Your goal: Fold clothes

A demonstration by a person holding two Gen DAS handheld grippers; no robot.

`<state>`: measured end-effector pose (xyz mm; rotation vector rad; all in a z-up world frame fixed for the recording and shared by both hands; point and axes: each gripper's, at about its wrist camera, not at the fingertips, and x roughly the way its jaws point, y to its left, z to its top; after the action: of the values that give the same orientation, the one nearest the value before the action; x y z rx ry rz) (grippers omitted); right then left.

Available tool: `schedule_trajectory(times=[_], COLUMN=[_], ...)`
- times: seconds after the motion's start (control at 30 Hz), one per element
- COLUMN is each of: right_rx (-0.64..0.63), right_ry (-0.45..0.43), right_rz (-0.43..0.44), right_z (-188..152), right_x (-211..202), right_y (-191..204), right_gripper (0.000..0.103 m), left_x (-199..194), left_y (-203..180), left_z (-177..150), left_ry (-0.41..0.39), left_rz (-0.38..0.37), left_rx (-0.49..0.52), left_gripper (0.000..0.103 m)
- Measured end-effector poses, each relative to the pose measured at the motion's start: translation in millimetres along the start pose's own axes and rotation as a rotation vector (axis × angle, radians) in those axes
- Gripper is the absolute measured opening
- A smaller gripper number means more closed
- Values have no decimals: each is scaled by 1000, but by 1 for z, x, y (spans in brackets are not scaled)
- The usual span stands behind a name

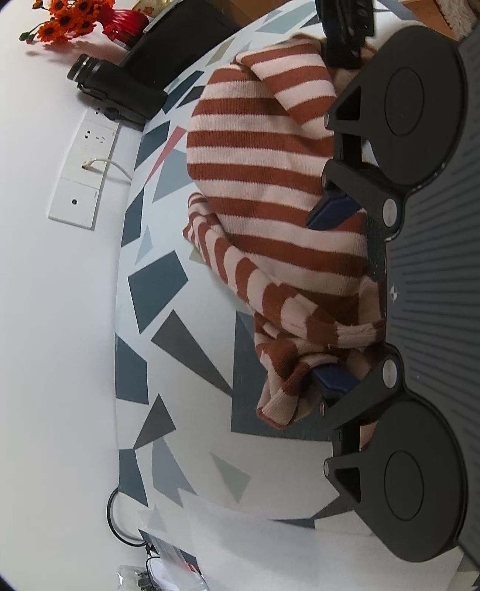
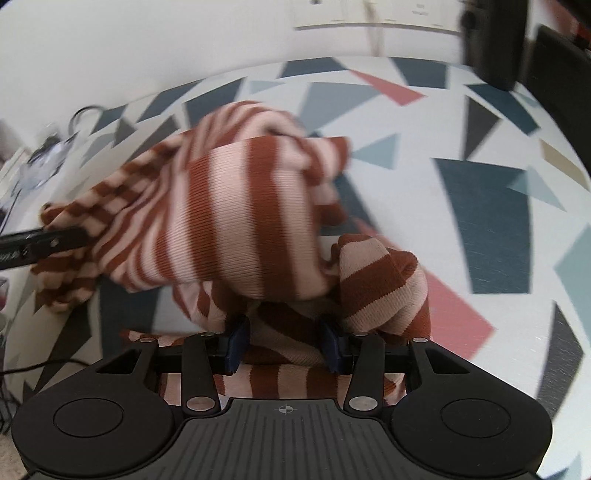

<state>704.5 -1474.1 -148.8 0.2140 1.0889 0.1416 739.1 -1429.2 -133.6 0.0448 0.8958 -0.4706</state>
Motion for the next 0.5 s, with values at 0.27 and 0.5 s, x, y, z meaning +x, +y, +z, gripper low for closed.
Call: schedule_trajectory(times=[0.27, 0.5], right_rx=[35, 115], right_ry=[-3, -79], right_rz=[83, 35], right_z=[3, 7], right_x=[-4, -27], right_y=[1, -26], right_gripper=[39, 41], left_x=[-17, -22], left_y=[-15, -19], left_z=[10, 10], left_ry=[-52, -62], left_rz=[-41, -29], left_rx=[79, 96], left_gripper=[82, 82])
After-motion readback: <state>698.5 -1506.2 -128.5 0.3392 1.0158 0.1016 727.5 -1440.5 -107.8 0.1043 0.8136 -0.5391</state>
